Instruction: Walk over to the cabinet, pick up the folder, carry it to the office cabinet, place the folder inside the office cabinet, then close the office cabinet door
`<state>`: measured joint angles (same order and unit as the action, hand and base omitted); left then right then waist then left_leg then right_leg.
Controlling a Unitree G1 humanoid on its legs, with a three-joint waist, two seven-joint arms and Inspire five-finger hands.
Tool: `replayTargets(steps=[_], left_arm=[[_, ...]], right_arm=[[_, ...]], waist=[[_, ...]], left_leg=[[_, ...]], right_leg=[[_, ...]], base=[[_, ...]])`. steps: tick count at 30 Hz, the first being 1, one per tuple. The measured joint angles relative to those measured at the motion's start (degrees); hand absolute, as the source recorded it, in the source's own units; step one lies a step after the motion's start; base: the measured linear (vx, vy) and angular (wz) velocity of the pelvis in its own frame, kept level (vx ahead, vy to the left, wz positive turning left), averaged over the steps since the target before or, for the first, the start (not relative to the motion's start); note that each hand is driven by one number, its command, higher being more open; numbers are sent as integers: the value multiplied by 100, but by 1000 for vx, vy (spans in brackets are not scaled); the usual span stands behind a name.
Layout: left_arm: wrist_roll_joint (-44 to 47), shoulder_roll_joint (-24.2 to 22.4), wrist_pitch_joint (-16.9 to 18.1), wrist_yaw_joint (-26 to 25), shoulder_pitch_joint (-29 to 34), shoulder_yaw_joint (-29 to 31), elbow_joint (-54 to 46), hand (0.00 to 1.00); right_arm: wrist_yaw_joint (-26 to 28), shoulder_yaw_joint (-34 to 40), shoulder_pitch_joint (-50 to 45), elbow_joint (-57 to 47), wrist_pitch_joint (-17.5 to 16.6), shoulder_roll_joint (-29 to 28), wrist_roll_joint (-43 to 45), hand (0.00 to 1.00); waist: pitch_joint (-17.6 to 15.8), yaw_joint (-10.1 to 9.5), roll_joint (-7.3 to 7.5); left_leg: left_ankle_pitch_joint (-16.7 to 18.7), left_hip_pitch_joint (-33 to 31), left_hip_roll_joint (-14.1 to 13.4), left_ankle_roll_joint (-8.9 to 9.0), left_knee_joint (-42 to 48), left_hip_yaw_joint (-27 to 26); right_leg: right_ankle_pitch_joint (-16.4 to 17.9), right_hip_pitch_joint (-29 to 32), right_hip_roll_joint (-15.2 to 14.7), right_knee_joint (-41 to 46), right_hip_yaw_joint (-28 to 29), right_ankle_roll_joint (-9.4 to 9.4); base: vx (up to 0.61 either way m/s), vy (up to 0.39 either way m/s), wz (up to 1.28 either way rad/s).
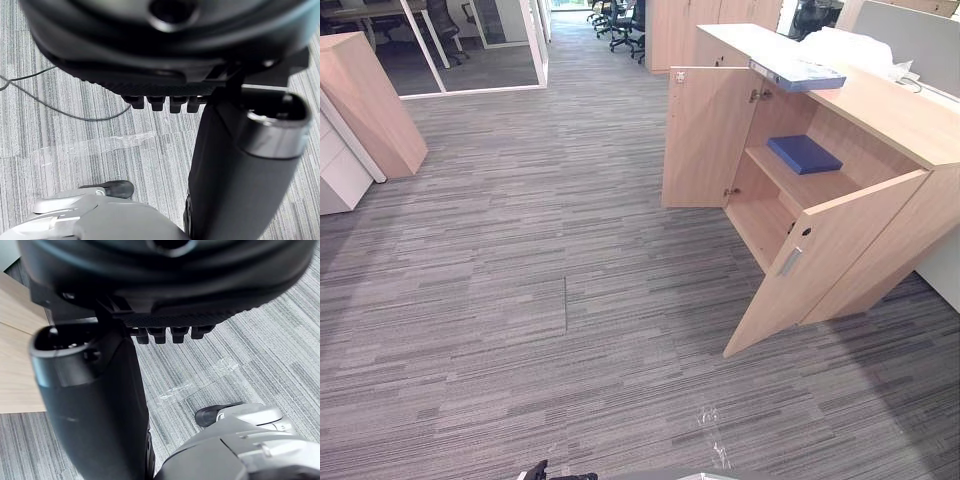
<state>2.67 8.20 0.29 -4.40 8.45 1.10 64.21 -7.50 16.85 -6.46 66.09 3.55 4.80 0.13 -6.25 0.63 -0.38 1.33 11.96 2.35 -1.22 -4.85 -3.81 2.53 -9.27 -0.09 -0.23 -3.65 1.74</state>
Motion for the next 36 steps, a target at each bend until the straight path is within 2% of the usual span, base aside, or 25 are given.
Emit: replayTargets(steps=[14,32,33,34,35,36], left_arm=[[-172,0,51,-67,-27,0,-1,100],[-317,-24,93,-463,-57,139,-61,100],[-314,-29,91,-476,-65,245,-85,100],[-88,-105,113,-580,-98,736,-350,100],[213,-216,187,-607,-87,1027,-468,100],[345,-268,205,-617,-86,1129,-508,100]], right_arm=[[-7,-1,12,1,-3,-4,1,100],[-67,12,64,5,-58,-33,7,100],[-71,19,84,4,-63,-51,9,100],[-96,228,242,-9,-144,-178,46,100],[-127,290,238,-65,-164,-183,218,100],[-142,300,223,-96,-170,-178,255,100]], waist=[[-47,1,17],[-107,17,67],[-125,18,103],[-389,-11,213],[-524,-29,175],[-548,-45,158]], left_leg=[[-7,-10,1,-6,-6,16],[-17,-289,-15,33,46,86],[44,-375,-13,111,193,87],[609,-1139,-86,380,1712,-121],[902,-1658,-259,462,2932,-344],[962,-1896,-354,504,3436,-445]], right_leg=[[-2,2,-3,-54,-73,-4],[-2,155,9,-113,-162,-6],[-3,214,-6,-92,-168,-8],[50,328,-42,82,-202,-96],[165,300,0,186,-208,-227],[249,277,17,231,-201,-260]], base=[[-15,-16,0],[-10,-21,2],[-43,-53,9],[-88,-57,12],[-98,-46,11],[-55,-16,5]])
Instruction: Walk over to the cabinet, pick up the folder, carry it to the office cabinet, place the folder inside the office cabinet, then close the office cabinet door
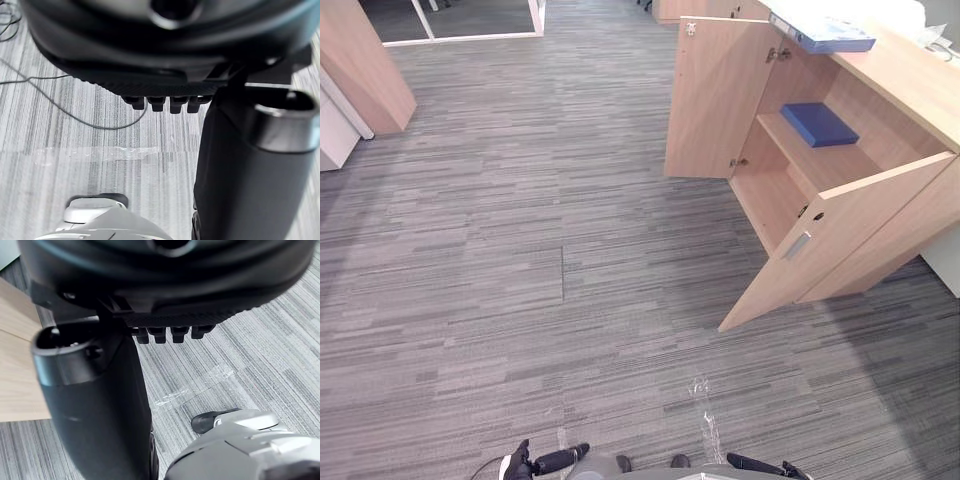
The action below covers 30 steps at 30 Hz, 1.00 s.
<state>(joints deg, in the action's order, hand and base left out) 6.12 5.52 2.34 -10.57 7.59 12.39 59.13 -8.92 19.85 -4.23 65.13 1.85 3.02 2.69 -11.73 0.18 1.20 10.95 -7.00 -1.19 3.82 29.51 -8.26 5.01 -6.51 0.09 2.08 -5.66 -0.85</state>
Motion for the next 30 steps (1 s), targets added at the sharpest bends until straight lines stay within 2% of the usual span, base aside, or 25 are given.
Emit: replayTargets(steps=[1,2,4,7,8,10,11,12,13,15,16,17,18,19,20,21,22,23,24,25,26,27,28,29,30], left_arm=[[260,-110,50,-36,8,162,-115,100],[463,-185,103,-74,38,251,-161,100],[736,-219,169,-118,60,255,-176,100],[1349,-221,223,-174,52,263,-245,100],[1552,-243,235,-261,52,262,-326,100],[1960,-340,340,-568,54,254,-438,100],[2058,-337,343,-627,50,254,-437,100],[2147,-287,356,-710,61,252,-440,100],[2154,-257,379,-770,42,251,-443,100],[2152,-224,386,-811,4,245,-547,100],[2138,-187,380,-776,-3,187,-553,100],[2115,-196,380,-761,0,78,-551,100],[2006,-188,378,-673,0,-52,-551,100],[1889,-176,377,-613,-37,-120,-544,100],[1854,-175,376,-593,-69,-182,-543,100],[1702,-199,375,-553,-148,-315,-478,100],[1625,-219,374,-529,-191,-353,-417,100],[1504,-247,371,-516,-291,-424,-292,100],[1448,-269,369,-508,-409,-450,-151,100],[1447,-277,351,-487,-442,-472,-100,100],[1446,-310,335,-441,-460,-474,-29,100],[1438,-327,328,-403,-465,-457,-23,100],[1401,-330,328,-398,-467,-447,-23,100],[1332,-342,329,-390,-470,-422,-29,100],[1284,-317,331,-388,-466,-415,-25,100]], right_arm=[[-24,3,-59,-100,-2,19,49,100],[-55,21,-129,-175,-23,27,174,100],[-58,61,-166,-186,-49,30,213,100],[-108,61,-175,-186,-60,5,209,100],[-153,50,-184,-187,-47,2,208,100],[-261,24,-189,-191,3,27,205,100],[-289,24,-192,-166,16,19,205,100],[-330,49,-157,18,36,-34,193,100],[-306,159,-109,128,62,-21,196,100],[-326,291,-89,170,71,-130,219,100],[-349,344,-62,210,65,-188,219,100],[-349,379,-26,192,54,-199,228,100],[-342,369,56,79,34,-182,269,100],[-326,304,164,-56,16,-119,403,100],[-326,235,225,-77,14,-78,430,100],[-331,32,321,-111,13,26,437,100],[-339,-81,359,-150,9,64,438,100],[-359,-226,391,-261,-51,103,443,100],[-370,-295,483,-378,-111,55,474,100],[-371,-310,515,-404,-130,18,532,100],[-357,-317,548,-439,-161,-107,666,100],[-362,-302,571,-461,-215,-232,781,100],[-348,-311,569,-467,-224,-240,847,100],[-324,-299,570,-466,-238,-259,871,100],[-342,-88,564,-450,-248,-351,883,100]], waist=[[-43,-27,-52],[-26,-36,-112],[-17,-43,-142],[-26,-70,-88],[-24,-71,-72],[-10,-106,-107],[-9,-126,-91],[35,-172,41],[117,-140,113],[236,2,265],[317,5,403],[368,5,423],[368,17,406],[363,122,357],[356,168,339],[299,211,172],[282,212,102],[265,215,6],[173,233,-36],[135,264,-50],[107,299,-35],[79,306,-7],[74,307,5],[46,304,24],[-18,311,70]], left_leg=[[241,-397,-241,-97,857,-220],[412,-630,-457,-160,1124,-332],[445,-802,-642,-215,962,-341],[326,-1191,-721,-156,117,-175],[124,-1351,-729,-100,-235,-167],[-577,-1638,-829,105,-1421,-19],[-1003,-1646,-837,252,-1353,-140],[-1325,-1659,-629,139,-996,-305],[-1015,-1800,-496,-171,-623,-354],[-585,-1745,-207,-484,-204,-445],[-320,-1408,-5,-647,-198,-688],[-176,-1105,119,-722,-328,-853],[-77,-620,300,-815,-658,-1079],[-44,-192,442,-873,-963,-1181],[-47,40,505,-874,-1140,-1177],[-51,456,529,-880,-1456,-1173],[-53,632,519,-880,-1586,-1177],[-54,886,510,-880,-1807,-1179],[-54,1143,516,-874,-1976,-1188],[-48,1243,516,-864,-2034,-1186],[-7,1411,525,-794,-2132,-1185],[35,1583,552,-723,-2287,-1178],[53,1659,565,-695,-2377,-1170],[81,1815,575,-653,-2537,-1158],[158,2140,599,-539,-2819,-1075]], right_leg=[[101,-60,46,67,13,-23],[149,-123,46,80,15,-9],[228,-187,-28,97,59,56],[423,-226,-451,126,173,279],[507,-236,-633,127,174,405],[786,-373,-1048,109,212,810],[870,-449,-1173,85,235,874],[994,-591,-1479,59,265,715],[924,-554,-1617,285,347,616],[661,-352,-1933,1067,437,793],[484,-127,-2197,1858,612,667],[163,260,-2375,2657,664,298],[-527,845,-2664,3783,607,-382],[-612,1395,-2933,5106,224,-732],[-522,1563,-3017,5580,-65,-765],[-241,1777,-2940,6075,-620,-682],[-52,1870,-2825,6134,-853,-565],[353,2059,-2545,5977,-1199,-184],[624,2152,-2212,5411,-1491,-17],[702,2163,-2028,4984,-1607,90],[737,2214,-1658,4050,-1809,158],[681,2321,-1353,3259,-1936,152],[575,2382,-1213,2902,-1976,116],[338,2444,-1050,2366,-2049,62],[-182,2430,-944,1823,-2218,-138]], base=[[0,0,0],[54,23,0],[120,88,-8],[251,238,-13],[305,340,3],[381,442,-5],[428,493,-23],[469,491,-20],[605,579,-4],[534,456,-1],[550,432,-45],[544,416,-78],[588,492,-75],[470,408,-53],[553,447,-29],[360,252,-21],[420,259,-33],[375,191,-32],[362,158,-25],[333,100,-11],[314,62,-1],[303,49,5],[297,21,15],[377,-21,33],[399,-44,43]])
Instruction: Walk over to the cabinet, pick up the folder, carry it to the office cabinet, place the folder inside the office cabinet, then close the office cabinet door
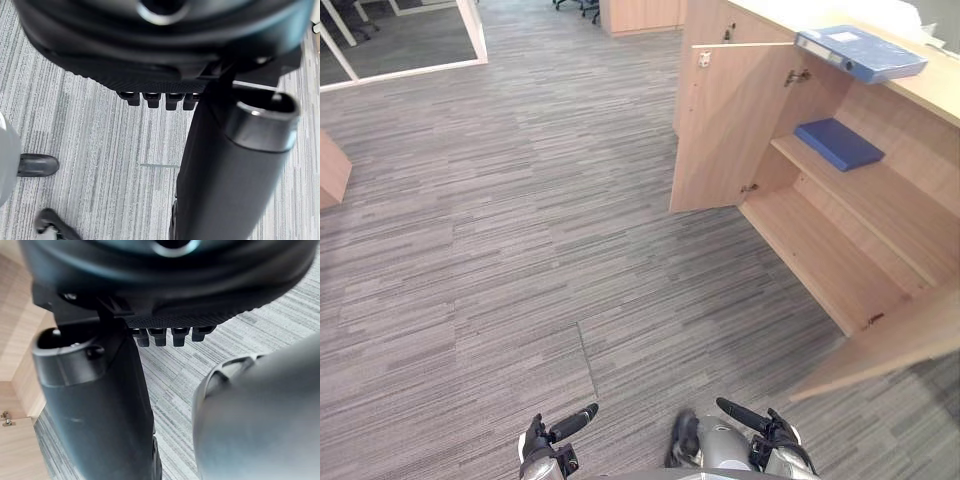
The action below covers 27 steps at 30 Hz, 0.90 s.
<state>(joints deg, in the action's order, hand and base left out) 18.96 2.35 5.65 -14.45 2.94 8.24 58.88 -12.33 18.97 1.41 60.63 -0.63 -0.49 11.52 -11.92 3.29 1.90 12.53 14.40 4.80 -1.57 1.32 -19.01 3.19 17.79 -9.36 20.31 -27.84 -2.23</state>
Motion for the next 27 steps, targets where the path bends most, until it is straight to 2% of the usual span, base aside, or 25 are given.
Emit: replayTargets(steps=[1,2,3,4,5,6,7,8,9,10,11,13,14,16,18,19,20,21,22,23,24,25,26,27], left_arm=[[-47,8,-1,-4,4,27,9,100],[-56,-17,-2,-4,0,60,16,100],[-73,-76,1,6,75,228,36,100],[-74,-106,-26,13,129,392,127,100],[-74,-107,-31,12,129,402,136,100],[-76,-155,-126,15,134,624,198,100],[-60,-256,-134,36,156,1024,165,100],[-39,-364,-133,39,262,1233,105,100],[22,-402,-125,65,313,1329,76,100],[121,-459,-127,81,322,1374,60,100],[185,-482,-126,111,298,1402,-15,100],[183,-415,-102,129,316,1387,-159,100],[185,-374,-67,133,335,1333,-263,100],[195,-386,-59,126,322,1337,-398,100],[248,-388,15,130,328,1341,-465,100],[298,-398,20,123,329,1350,-463,100],[366,-440,16,92,331,1381,-464,100],[427,-445,15,72,334,1461,-452,100],[453,-458,21,60,337,1492,-422,100],[557,-493,32,9,328,1522,-309,100],[567,-471,49,-23,340,1524,-238,100],[526,-341,60,-27,327,1516,-154,100],[515,-317,58,-25,317,1523,-130,100],[502,-285,36,-23,308,1520,-114,100]], right_arm=[[-13,120,-27,7,-8,-44,-2,100],[-10,180,-25,20,-4,-28,-8,100],[-14,244,-23,46,-9,-8,-18,100],[-33,268,19,111,-2,3,-13,100],[-35,276,20,113,-1,2,-14,100],[-68,465,10,160,29,2,-16,100],[-59,615,-62,142,69,-18,-5,100],[-41,703,-134,98,66,-7,-6,100],[-36,756,-174,79,48,19,-4,100],[-36,819,-198,90,48,76,-5,100],[-35,918,-211,128,65,88,-1,100],[-31,897,-221,277,89,90,-22,100],[-19,878,-220,335,149,94,-27,100],[17,873,-202,453,195,137,-30,100],[39,872,-166,545,217,148,-68,100],[40,854,-171,541,214,142,-73,100],[39,838,-182,527,213,130,-70,100],[34,787,-218,514,210,134,-65,100],[30,767,-249,515,193,139,-67,100],[18,726,-316,503,173,136,-68,100],[16,645,-350,502,175,117,-69,100],[30,608,-339,453,189,-18,-72,100],[59,588,-342,407,186,-39,-74,100],[69,574,-344,228,176,-145,-74,100]], waist=[[1,2,22],[-11,-13,-17],[23,-16,-112],[10,-26,-119],[10,-25,-123],[-17,-14,-178],[-8,-10,-231],[20,-11,-358],[28,-28,-453],[23,-94,-567],[-22,-153,-608],[-40,-193,-429],[-17,-217,-356],[-10,-305,-308],[-32,-350,-207],[-31,-360,-197],[-17,-394,-204],[2,-440,-221],[39,-467,-237],[141,-513,-267],[229,-565,-263],[363,-580,-48],[400,-568,15],[415,-575,71]], left_leg=[[57,176,-32,95,-90,85],[111,285,-121,187,-128,107],[164,386,-302,322,-105,101],[186,491,-461,476,20,97],[191,491,-472,488,43,96],[289,359,-706,652,876,91],[265,-72,-1039,608,2474,35],[7,-511,-1366,376,3743,25],[-318,-795,-1602,255,4540,27],[-353,-1148,-1913,205,5511,36],[-245,-1477,-2134,180,6304,42],[-78,-1903,-2123,199,6492,72],[38,-2284,-2061,227,6265,156],[184,-2702,-1938,314,5632,348],[199,-3056,-1394,467,3638,1156],[138,-3087,-1286,548,3089,1443],[-53,-3110,-1156,673,2073,2047],[-227,-3106,-1091,719,1465,2650],[-321,-3113,-1056,749,1372,2911],[-914,-3084,-998,897,1484,3012],[-1407,-3041,-952,900,1587,2904],[-1170,-3021,-803,730,1762,2560],[-1063,-2968,-746,644,1821,2398],[-786,-2708,-625,418,1949,1983]], right_leg=[[-243,-64,14,49,-37,-277],[-180,-90,92,162,-70,-471],[103,-121,245,296,-112,-500],[259,-272,383,348,-129,-569],[270,-282,396,351,-132,-567],[455,-571,619,249,-137,-619],[536,-932,854,46,-61,-607],[583,-1218,1071,-205,97,-616],[624,-1396,1221,-369,246,-633],[683,-1602,1392,-455,450,-680],[763,-1948,1508,-553,732,-696],[800,-2453,1500,-879,1125,-646],[806,-2697,1471,-1096,1363,-574],[788,-2933,1402,-1265,1656,-437],[867,-3211,1149,-1453,2049,-204],[896,-3252,1090,-1484,2138,-153],[981,-3325,997,-1541,2344,-5],[1088,-3400,904,-1541,2503,178],[1151,-3437,851,-1526,2566,285],[1295,-3488,697,-1414,2716,531],[1376,-3417,562,-1173,2879,691],[1409,-3151,242,-687,2959,853],[1370,-2963,113,-378,2976,924],[1231,-2541,-217,644,2978,862]], base=[[367,-69,33],[345,-107,8],[560,-226,-16],[573,-250,-16],[598,-312,-29],[505,-294,-48],[594,-312,-77],[488,-205,-82],[457,-88,-90],[360,-16,-109],[355,9,-106],[468,11,-97],[485,20,-100],[314,64,-87],[410,152,-92],[423,205,-93],[560,325,-92],[585,359,-90],[640,425,-87],[457,325,-91],[577,436,-110],[442,352,-98],[602,514,-116],[448,421,-118]])
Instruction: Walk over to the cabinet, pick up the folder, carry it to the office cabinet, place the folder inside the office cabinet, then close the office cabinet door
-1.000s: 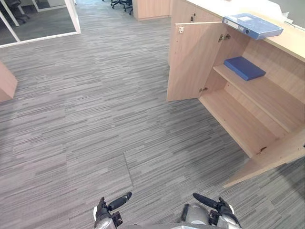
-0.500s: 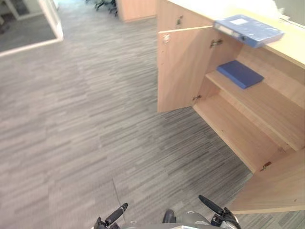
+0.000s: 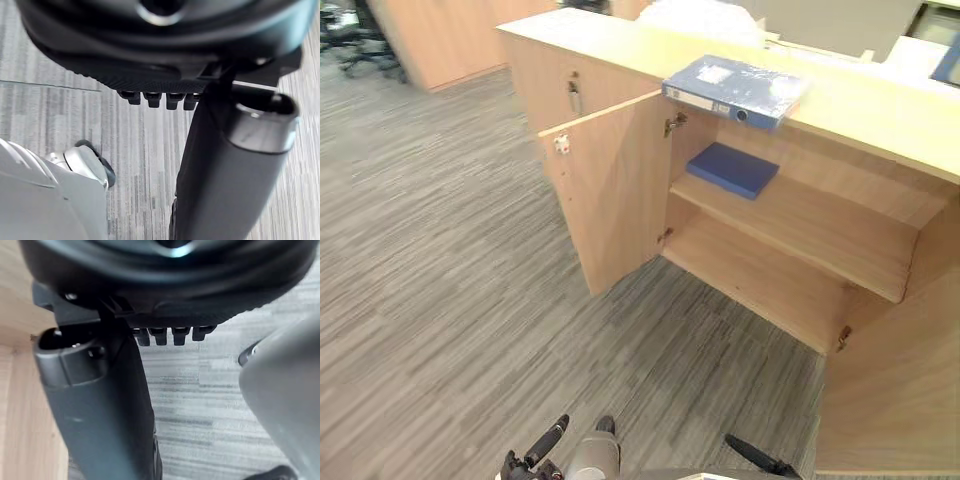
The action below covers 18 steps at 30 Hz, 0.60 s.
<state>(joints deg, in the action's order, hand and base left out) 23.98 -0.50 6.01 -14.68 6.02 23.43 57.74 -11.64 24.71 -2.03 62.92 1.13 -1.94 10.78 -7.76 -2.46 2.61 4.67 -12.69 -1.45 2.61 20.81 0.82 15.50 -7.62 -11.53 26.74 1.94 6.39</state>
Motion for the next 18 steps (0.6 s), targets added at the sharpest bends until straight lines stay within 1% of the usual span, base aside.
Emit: replayTargets(steps=[1,2,3,4,5,6,7,8,9,10,11,12,13,14,15,16,17,18], left_arm=[[-22,14,-3,9,14,-5,7,100],[-48,24,-1,18,13,-18,41,100],[-176,56,-8,23,9,-79,117,100],[-385,101,-38,33,14,-222,190,100],[-465,119,-42,41,11,-240,199,100],[-524,131,-33,48,17,-239,195,100],[-574,120,-52,57,35,-235,221,100],[-617,144,-76,55,35,-253,264,100],[-625,149,-89,51,26,-268,276,100],[-664,178,-111,20,-34,-368,399,100],[-667,183,-112,19,-51,-422,442,100],[-678,173,-129,25,-112,-433,460,100],[-699,159,-129,19,-158,-438,460,100],[-752,110,-137,29,-262,-421,447,100],[-786,113,-130,47,-305,-422,429,100],[-786,58,-111,43,-306,-421,430,100],[-809,-72,-102,37,-314,-381,368,100],[-841,-128,-103,41,-322,-341,271,100]], right_arm=[[7,1,16,-77,-7,19,4,100],[20,-3,30,-96,-11,37,5,100],[40,-28,87,-87,-9,107,5,100],[29,-144,64,-76,-41,206,1,100],[17,-203,70,-63,-57,202,-5,100],[4,-241,95,-20,-70,216,-7,100],[-14,-245,100,81,-101,312,-14,100],[-13,-248,117,138,-137,328,-5,100],[1,-218,140,139,-135,331,39,100],[8,-209,248,207,-131,383,67,100],[6,-200,253,204,-130,382,66,100],[2,-173,226,191,-140,384,62,100],[-2,-140,193,186,-137,383,66,100],[-13,-49,55,176,-127,380,59,100],[-16,27,-176,176,-100,354,60,100],[3,179,-283,179,-88,347,75,100],[11,388,-405,132,-114,294,78,100],[16,536,-386,58,-125,267,75,100]], waist=[[-23,-17,25],[-68,-7,-4],[-94,51,6],[-63,152,-131],[-50,150,-138],[-64,132,-119],[-26,144,-182],[-53,169,-262],[-73,174,-296],[-162,284,-402],[-172,306,-409],[-199,314,-365],[-219,338,-325],[-274,341,-233],[-277,362,-196],[-266,366,-239],[-203,407,-334],[-222,431,-415]], left_leg=[[128,239,95,-142,4,-286],[185,415,136,-234,-18,-477],[272,768,226,-376,-99,-754],[380,1071,238,-465,-351,-944],[392,1181,230,-464,-487,-1081],[392,1301,232,-464,-615,-1218],[388,1489,146,-462,-854,-1451],[385,1575,4,-452,-1005,-1625],[386,1595,-52,-445,-1044,-1669],[411,1696,-319,-401,-1266,-1898],[431,1758,-344,-363,-1356,-1907],[447,1905,-349,-296,-1502,-1968],[462,1995,-340,-245,-1553,-2012],[534,2178,-307,-126,-1578,-2045],[631,2343,-319,10,-1580,-1969],[667,2404,-381,56,-1610,-1900],[681,2471,-502,107,-1710,-1853],[641,2575,-594,171,-1789,-1850]], right_leg=[[-163,371,-236,875,-13,-335],[-250,600,-427,1450,-106,-710],[-204,888,-830,2271,-588,-1104],[-347,1113,-1137,2389,-1500,-1179],[-584,1214,-1132,2180,-1773,-1140],[-655,1277,-1144,2101,-1936,-1181],[-589,1246,-1149,1895,-2015,-904],[-301,1281,-978,1587,-2232,-483],[-217,1297,-879,1452,-2267,-392],[-61,1540,-290,747,-2397,-196],[-75,1650,-124,522,-2433,-173],[-188,1818,79,120,-2553,-222],[-309,1872,137,-89,-2593,-282],[-598,1906,179,-503,-2670,-365],[-1077,1842,190,-573,-2684,-688],[-995,1788,243,-520,-2753,-869],[-753,1754,339,-437,-2861,-855],[-544,1778,408,-261,-2897,-910]], base=[[487,525,-121],[313,423,-101],[286,457,-92],[183,329,-86],[104,224,-75],[169,192,-94],[171,160,-123],[197,139,-111],[121,47,-129],[107,26,-100],[112,-6,-116],[106,-20,-51],[164,-67,-30],[192,-117,16],[304,-190,28],[400,-246,36],[490,-299,20],[419,-270,12]])
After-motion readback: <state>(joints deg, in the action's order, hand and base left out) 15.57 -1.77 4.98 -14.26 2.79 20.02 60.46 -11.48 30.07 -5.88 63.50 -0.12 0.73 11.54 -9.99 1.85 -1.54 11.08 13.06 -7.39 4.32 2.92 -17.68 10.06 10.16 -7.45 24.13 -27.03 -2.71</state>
